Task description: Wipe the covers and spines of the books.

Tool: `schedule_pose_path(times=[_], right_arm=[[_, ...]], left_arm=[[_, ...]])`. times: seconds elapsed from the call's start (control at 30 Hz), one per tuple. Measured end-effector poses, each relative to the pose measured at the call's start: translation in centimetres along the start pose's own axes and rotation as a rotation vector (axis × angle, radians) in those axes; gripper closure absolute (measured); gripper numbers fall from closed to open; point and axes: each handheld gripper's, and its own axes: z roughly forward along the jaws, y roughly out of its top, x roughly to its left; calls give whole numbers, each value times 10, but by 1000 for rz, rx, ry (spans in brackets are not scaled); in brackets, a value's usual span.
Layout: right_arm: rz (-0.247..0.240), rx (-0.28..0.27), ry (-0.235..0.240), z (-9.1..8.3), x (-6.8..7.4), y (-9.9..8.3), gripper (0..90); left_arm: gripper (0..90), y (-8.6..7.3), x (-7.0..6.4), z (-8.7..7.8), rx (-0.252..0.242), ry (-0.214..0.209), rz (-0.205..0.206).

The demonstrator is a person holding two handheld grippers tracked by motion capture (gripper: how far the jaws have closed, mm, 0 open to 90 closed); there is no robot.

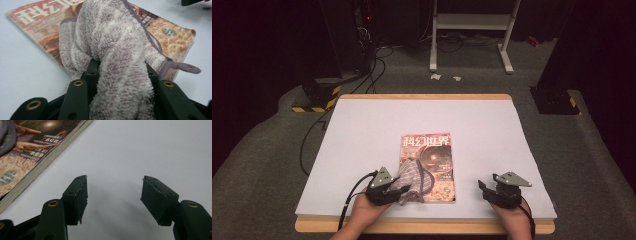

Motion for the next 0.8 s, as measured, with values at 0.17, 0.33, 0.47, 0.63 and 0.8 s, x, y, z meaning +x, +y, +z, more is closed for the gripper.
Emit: schedule_pose_path(times=[0.17,0.33,0.47,0.63,0.8], right_arm=[[6,-4,1,-1,0,0,378],[6,-9,3,-2,-1,1,383],[12,-15,3,-3,-2,2,382],[-10,-31,-1,-4,-2,2,354],[-67,-25,3,-1,1,2,301]], left_arm=[[604,-6,7,-9,-2,3,-37],[604,-5,8,-10,2,3,-41],[604,-3,12,-11,-4,17,-61],[605,2,23,-11,-26,43,-102],[605,10,28,-5,-22,64,-103]])
